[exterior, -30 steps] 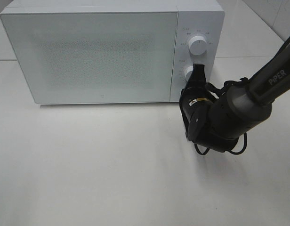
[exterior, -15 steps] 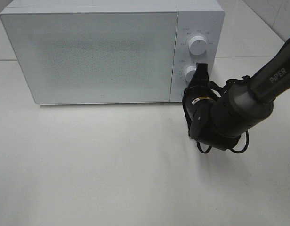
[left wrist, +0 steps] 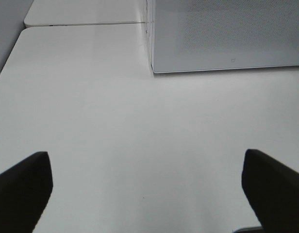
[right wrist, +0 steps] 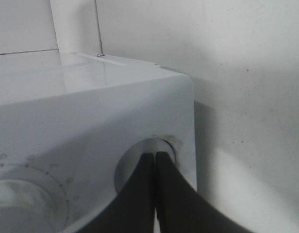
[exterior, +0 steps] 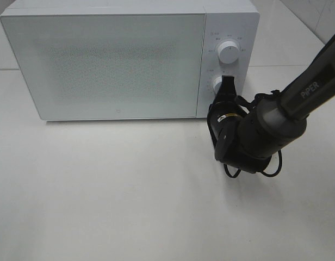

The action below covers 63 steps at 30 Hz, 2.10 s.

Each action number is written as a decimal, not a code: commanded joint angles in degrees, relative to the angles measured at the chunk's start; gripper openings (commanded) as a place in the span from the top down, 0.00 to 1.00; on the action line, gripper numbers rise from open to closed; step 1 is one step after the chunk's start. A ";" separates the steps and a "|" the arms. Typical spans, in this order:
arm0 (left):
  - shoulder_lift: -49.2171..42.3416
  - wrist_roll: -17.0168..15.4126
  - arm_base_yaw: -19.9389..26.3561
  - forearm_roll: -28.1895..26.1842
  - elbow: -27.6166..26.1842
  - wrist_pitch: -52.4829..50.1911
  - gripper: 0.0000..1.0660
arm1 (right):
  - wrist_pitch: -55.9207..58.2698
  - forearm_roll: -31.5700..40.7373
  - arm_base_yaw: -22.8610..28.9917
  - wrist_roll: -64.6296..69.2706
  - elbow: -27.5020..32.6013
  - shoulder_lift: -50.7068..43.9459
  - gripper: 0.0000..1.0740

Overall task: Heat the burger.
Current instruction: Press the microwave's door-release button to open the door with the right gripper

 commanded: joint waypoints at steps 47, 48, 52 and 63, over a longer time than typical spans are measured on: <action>-0.97 -0.11 0.11 -0.46 0.11 -0.52 0.08 | -3.50 -1.09 -2.75 -5.79 -5.33 0.29 1.00; -0.97 -0.11 0.11 -0.46 0.11 -0.52 0.08 | -3.50 -1.43 -2.75 -5.79 -4.70 -0.11 1.00; -0.97 -0.11 0.11 -0.46 0.11 -0.52 0.08 | -3.27 -2.58 -2.29 -5.56 -2.18 -1.66 1.00; -0.97 -0.11 0.11 -0.46 0.11 -0.52 0.08 | 1.43 -2.18 1.66 -4.41 6.53 -7.45 1.00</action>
